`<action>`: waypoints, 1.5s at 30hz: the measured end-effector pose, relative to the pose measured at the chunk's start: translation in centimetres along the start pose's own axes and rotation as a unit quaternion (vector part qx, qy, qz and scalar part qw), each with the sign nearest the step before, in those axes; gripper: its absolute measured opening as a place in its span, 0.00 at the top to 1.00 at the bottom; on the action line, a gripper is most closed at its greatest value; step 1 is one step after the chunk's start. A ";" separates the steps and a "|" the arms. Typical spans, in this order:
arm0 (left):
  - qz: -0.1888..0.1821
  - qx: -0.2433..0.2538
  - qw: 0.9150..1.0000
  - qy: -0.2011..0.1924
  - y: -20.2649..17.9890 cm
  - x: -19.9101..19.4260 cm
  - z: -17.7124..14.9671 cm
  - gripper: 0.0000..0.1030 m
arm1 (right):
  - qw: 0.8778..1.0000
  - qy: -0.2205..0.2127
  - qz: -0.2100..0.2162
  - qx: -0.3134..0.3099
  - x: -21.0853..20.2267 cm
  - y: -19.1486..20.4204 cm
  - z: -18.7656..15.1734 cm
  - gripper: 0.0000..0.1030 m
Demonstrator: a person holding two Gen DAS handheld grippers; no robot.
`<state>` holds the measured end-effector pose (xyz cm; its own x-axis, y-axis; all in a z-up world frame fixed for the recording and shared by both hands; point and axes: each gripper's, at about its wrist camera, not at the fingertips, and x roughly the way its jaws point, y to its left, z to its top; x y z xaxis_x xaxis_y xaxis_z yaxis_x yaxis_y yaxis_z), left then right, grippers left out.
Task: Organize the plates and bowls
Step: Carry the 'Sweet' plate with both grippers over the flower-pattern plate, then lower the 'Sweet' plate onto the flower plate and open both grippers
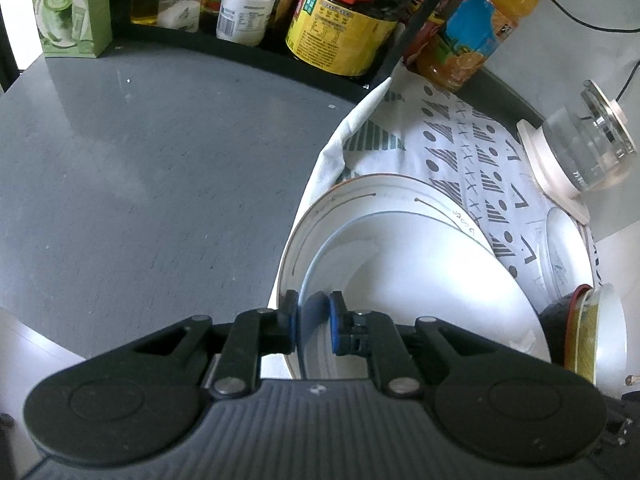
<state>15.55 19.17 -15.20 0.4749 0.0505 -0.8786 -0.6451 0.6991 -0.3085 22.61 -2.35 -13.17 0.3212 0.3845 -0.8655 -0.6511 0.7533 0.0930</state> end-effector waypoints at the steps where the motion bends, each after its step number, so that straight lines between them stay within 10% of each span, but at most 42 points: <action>1: 0.000 -0.001 1.000 0.000 0.0 0.1 0.1 0.88 | 1.000 0.002 -0.001 0.003 0.1 -0.1 -0.1 0.84; 18: -0.009 -0.001 1.000 -0.015 -0.4 -2.4 1.6 0.84 | 0.997 0.008 0.005 0.079 1.9 -0.4 -1.0 0.83; 45: 0.098 -0.033 0.994 -0.022 -3.1 -4.3 -1.7 0.75 | 0.992 -0.016 0.111 0.066 -0.6 -2.0 -2.3 0.71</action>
<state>14.52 15.55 -11.08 0.3618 0.2138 -0.9074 -0.7648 0.6247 -0.1577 22.17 -5.32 -13.95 0.2040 0.5634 -0.8006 -0.6136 0.7108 0.3438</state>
